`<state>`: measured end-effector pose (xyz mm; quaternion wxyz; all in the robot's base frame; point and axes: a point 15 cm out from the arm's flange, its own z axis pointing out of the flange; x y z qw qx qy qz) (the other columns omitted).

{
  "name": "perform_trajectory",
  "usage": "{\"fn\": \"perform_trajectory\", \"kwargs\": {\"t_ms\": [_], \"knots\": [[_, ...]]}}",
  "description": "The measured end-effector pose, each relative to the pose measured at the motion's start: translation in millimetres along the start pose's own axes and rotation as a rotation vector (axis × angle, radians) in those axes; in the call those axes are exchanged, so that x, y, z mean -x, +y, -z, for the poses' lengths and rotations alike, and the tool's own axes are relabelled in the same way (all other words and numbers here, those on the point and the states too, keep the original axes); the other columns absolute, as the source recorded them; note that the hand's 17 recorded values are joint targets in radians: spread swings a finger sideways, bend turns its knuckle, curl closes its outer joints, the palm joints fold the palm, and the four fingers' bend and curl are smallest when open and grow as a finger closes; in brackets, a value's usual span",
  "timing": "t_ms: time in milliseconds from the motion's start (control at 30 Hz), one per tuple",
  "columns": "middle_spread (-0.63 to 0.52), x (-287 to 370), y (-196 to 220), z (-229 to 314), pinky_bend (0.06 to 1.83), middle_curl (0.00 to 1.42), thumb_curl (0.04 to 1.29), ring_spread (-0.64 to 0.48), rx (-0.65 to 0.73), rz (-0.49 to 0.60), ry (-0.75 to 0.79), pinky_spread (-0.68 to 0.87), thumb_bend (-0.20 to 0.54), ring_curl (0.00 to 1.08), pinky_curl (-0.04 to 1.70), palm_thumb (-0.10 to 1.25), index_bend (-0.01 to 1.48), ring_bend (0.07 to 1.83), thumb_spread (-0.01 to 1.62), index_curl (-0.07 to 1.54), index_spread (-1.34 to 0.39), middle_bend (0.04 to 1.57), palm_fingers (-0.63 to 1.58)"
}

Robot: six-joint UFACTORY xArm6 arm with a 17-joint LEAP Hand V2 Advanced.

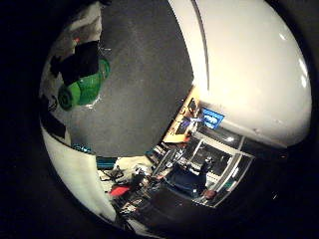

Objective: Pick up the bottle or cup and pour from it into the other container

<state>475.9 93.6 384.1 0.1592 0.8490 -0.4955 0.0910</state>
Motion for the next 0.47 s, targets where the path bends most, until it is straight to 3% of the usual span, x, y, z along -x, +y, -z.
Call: {"fn": "perform_trajectory", "kwargs": {"t_ms": [167, 333, 467], "knots": [[-0.12, -26, 10, 22, 1.24, 0.69, 0.84, -0.18, -0.100, -0.036, -0.041, -0.27, -0.043, 0.61, 0.98, 0.89, 0.97, 1.38, 0.62, 0.74, -0.23, 1.26, 1.11], [-0.19, -51, 27, 36, 1.17, 0.64, 0.73, -0.23, -0.146, -0.050, -0.043, -0.44, -0.035, 0.56, 0.77, 0.84, 0.46, 1.32, 0.70, 0.68, -0.35, 1.04, 0.77], [-0.23, -70, 44, 39, 1.08, 0.62, 0.66, -0.24, -0.172, -0.083, -0.086, -0.48, -0.027, 0.51, 0.69, 0.86, 0.34, 1.21, 0.80, 0.65, -0.41, 0.90, 0.56]]}}
